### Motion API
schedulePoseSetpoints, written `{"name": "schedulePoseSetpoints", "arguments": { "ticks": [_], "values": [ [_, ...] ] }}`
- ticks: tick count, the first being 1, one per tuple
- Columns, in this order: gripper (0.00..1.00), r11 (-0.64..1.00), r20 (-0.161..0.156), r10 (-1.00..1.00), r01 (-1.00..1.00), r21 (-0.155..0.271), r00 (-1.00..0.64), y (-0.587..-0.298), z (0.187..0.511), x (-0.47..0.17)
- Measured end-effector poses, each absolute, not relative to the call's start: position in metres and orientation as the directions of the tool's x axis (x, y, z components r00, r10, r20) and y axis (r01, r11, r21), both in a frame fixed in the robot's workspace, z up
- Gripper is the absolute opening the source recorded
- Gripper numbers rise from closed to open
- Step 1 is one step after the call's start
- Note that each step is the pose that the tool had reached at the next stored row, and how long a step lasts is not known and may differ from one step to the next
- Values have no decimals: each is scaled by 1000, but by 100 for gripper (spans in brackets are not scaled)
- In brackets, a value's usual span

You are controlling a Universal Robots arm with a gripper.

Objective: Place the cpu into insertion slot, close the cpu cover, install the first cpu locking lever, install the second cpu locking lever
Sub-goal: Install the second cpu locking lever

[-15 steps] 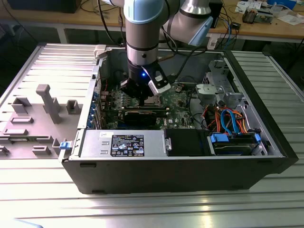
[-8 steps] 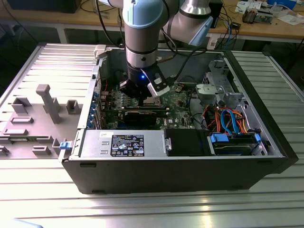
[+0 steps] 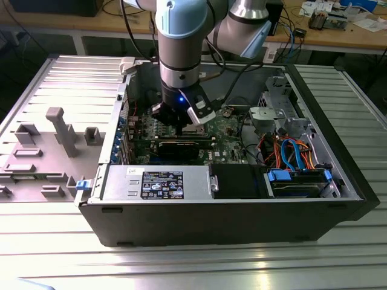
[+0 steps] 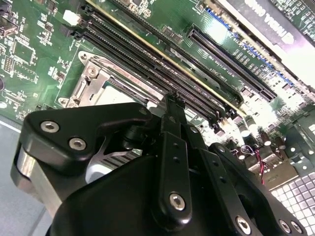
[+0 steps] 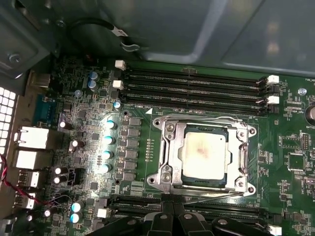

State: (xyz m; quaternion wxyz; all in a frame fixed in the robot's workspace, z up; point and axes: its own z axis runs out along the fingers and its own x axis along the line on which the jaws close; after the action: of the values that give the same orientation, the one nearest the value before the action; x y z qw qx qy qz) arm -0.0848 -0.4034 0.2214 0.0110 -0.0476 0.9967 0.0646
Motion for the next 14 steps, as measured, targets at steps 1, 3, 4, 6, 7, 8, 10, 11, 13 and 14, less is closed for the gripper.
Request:
{"name": "schedulePoseSetpoints", "arguments": {
  "ticks": [1, 3, 4, 6, 7, 8, 10, 11, 13, 14],
  "values": [
    [11, 987, -28, -94, -97, 131, -995, -404, 221, -86],
    [11, 986, -28, -95, -98, 134, -995, -406, 221, -87],
    [11, 986, -28, -95, -98, 135, -995, -406, 220, -88],
    [11, 986, -27, -96, -99, 138, -995, -407, 219, -89],
    [11, 985, -27, -97, -100, 139, -995, -407, 219, -90],
    [11, 985, -27, -98, -101, 140, -995, -407, 219, -91],
    [11, 984, -27, -100, -103, 143, -995, -407, 217, -94],
    [11, 984, -27, -101, -104, 145, -994, -407, 216, -94],
    [11, 983, -27, -104, -107, 149, -994, -407, 215, -95],
    [11, 982, -28, -105, -108, 154, -994, -407, 214, -95]
  ]
}}
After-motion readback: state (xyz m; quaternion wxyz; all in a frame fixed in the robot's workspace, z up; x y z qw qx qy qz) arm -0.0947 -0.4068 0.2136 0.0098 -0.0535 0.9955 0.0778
